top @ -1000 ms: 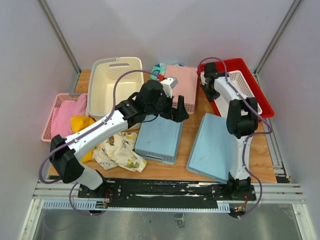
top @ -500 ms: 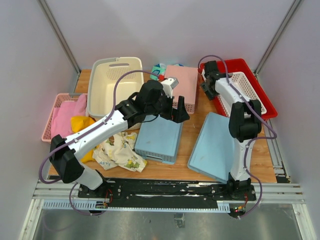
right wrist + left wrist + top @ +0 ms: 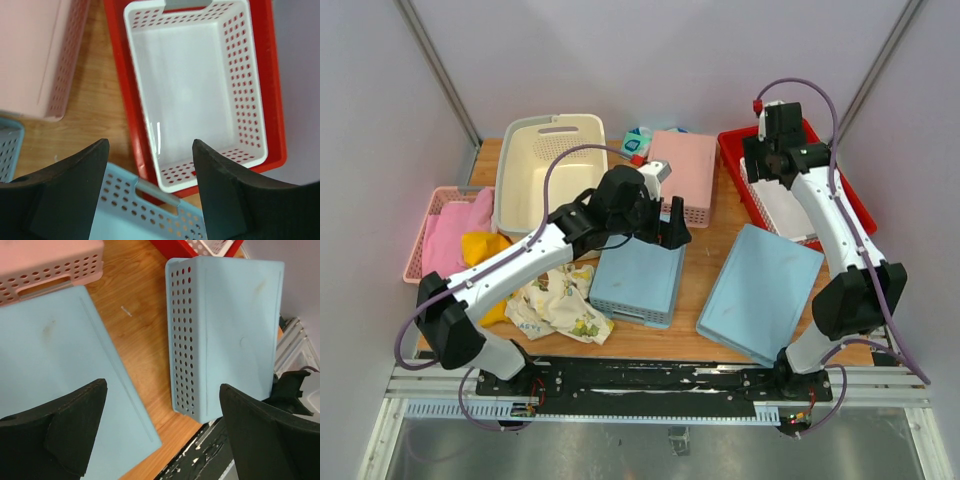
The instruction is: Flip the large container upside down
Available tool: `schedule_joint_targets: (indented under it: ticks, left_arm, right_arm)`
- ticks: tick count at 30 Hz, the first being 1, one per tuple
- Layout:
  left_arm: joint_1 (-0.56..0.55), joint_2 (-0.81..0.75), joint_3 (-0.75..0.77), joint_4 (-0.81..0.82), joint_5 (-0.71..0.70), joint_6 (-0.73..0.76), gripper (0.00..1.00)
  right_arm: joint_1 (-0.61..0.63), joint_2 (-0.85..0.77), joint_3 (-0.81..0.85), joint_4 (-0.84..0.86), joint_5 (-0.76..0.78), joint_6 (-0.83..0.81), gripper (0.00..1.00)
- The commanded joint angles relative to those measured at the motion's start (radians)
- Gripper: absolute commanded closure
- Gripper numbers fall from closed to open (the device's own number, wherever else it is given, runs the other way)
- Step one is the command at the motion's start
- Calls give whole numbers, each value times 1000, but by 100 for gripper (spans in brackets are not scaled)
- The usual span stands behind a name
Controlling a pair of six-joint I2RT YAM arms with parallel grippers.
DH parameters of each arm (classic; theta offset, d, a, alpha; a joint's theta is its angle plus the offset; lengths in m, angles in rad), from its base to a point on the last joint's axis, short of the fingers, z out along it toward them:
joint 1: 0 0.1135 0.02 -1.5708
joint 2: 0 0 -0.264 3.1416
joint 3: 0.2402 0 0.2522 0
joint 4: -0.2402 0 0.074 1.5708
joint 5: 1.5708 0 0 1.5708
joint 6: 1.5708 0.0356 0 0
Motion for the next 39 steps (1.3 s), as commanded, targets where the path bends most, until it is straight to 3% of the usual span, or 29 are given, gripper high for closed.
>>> schedule_joint_targets:
  ticks: [1,7,11,14,20,25,30,34,37,39]
  left_arm:
    - [1,-85,-3,-73,-153,-6,1]
    - [59,-165,4,-327,-399,-102,1]
    - [126,-244,-44,-383,-475,-149,1]
    - [194,-254,-13,-352,-456,-117,1]
    - [366,27,249,-325,-387,-32,1]
    - [402,326,468,-325,-404,25,7]
    - [407,510,563,-317,-439,59,30]
    - [407,565,590,-306,-421,79,59]
    - [407,556,622,-302,-378,91,89]
    - [407,531,659,-308,-341,106,99]
  right_arm:
    - [1,-69,-129,-50,-146,101,31]
    - [1,-204,-260,-35,-264,171,31]
    - [1,-310,-392,22,-328,212,31]
    - [1,-367,-453,47,-339,239,31]
    - [2,-428,-495,63,-345,259,31]
    - [2,-474,-520,63,-349,267,31]
    - [2,-503,-548,60,-371,278,31]
    - [1,-515,-555,59,-363,277,31]
    - [1,-522,-550,60,-348,277,32]
    - [1,-521,-546,61,-342,276,32]
